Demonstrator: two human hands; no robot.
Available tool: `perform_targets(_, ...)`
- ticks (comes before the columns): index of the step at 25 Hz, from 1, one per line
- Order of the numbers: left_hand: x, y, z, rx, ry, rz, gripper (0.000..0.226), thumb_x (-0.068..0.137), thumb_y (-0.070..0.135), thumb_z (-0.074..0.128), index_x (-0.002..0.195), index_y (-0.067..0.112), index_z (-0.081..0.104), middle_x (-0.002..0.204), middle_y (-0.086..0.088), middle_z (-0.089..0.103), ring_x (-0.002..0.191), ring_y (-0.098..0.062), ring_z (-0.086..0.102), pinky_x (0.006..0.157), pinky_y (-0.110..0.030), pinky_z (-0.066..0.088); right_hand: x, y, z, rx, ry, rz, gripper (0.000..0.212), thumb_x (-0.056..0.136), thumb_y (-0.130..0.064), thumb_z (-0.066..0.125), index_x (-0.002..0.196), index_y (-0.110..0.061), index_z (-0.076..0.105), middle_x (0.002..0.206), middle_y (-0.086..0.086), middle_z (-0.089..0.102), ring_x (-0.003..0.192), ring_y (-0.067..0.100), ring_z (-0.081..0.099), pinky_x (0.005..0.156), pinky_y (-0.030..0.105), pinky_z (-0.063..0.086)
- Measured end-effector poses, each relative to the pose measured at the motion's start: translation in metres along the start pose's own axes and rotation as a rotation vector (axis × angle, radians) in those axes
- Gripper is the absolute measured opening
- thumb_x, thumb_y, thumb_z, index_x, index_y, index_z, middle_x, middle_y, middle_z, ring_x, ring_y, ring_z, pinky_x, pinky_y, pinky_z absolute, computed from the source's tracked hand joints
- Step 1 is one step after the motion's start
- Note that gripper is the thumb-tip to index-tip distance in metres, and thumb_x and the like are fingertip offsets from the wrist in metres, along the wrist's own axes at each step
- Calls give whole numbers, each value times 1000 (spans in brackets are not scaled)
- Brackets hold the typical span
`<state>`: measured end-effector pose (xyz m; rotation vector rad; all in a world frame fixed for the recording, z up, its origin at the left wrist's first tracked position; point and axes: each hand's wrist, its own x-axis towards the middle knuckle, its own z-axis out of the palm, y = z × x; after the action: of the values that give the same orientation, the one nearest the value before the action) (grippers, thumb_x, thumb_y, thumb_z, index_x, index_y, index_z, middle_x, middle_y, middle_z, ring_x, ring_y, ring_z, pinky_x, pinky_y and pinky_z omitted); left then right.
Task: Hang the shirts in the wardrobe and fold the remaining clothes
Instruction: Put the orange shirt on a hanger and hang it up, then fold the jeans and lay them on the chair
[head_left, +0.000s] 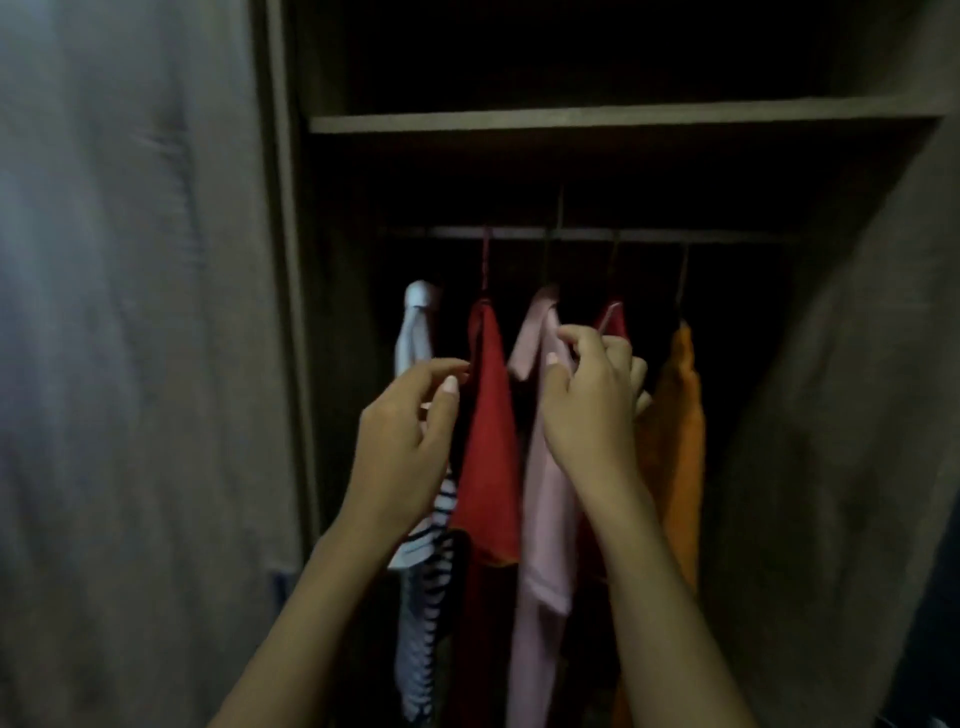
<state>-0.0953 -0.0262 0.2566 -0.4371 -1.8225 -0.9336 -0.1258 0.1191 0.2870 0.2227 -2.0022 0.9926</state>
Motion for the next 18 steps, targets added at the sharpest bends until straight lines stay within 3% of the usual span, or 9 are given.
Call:
perform_targets(2, -21, -8, -34, 37, 7, -40, 25, 93, 24, 43, 108, 18, 62, 99, 8, 68, 93, -2, 63, 81, -20, 48, -30, -16, 17, 133, -9, -20, 28, 92, -19, 51, 119, -22, 57, 126, 4, 49, 121, 24, 38, 94, 31, 24)
perform_targets(6, -75, -36, -126, 139, 37, -199, 22, 91, 27, 44, 102, 24, 63, 92, 11, 68, 84, 0, 64, 76, -25, 52, -103, -64, 64, 355, -64, -13, 21, 87, -11, 53, 104, -14, 64, 107, 8, 58, 103, 29, 51, 92, 38, 38)
perform_targets(9, -124, -56, -196, 258, 83, -328, 20, 90, 27, 45, 100, 28, 62, 88, 13, 69, 81, 1, 64, 77, -27, 52, -163, -99, 98, 432, -170, -13, 18, 84, -2, 57, 99, -9, 66, 99, 12, 60, 96, 31, 55, 86, 30, 37)
perform_targets(14, -218, -72, -307, 414, 111, -567, 19, 88, 27, 44, 95, 33, 61, 85, 15, 67, 80, -2, 64, 77, -27, 51, -282, -147, 150, 570, -566, 94, 20, 89, -2, 53, 104, -9, 63, 106, 7, 54, 89, 12, 51, 78, 9, 31)
perform_targets(18, -284, -85, -366, 485, 133, -783, 22, 90, 24, 44, 90, 43, 56, 84, 14, 67, 75, -8, 63, 75, -30, 50, -367, -166, 190, 587, -890, 184, 18, 94, -10, 48, 107, -18, 59, 110, -3, 49, 89, 5, 51, 77, 15, 37)
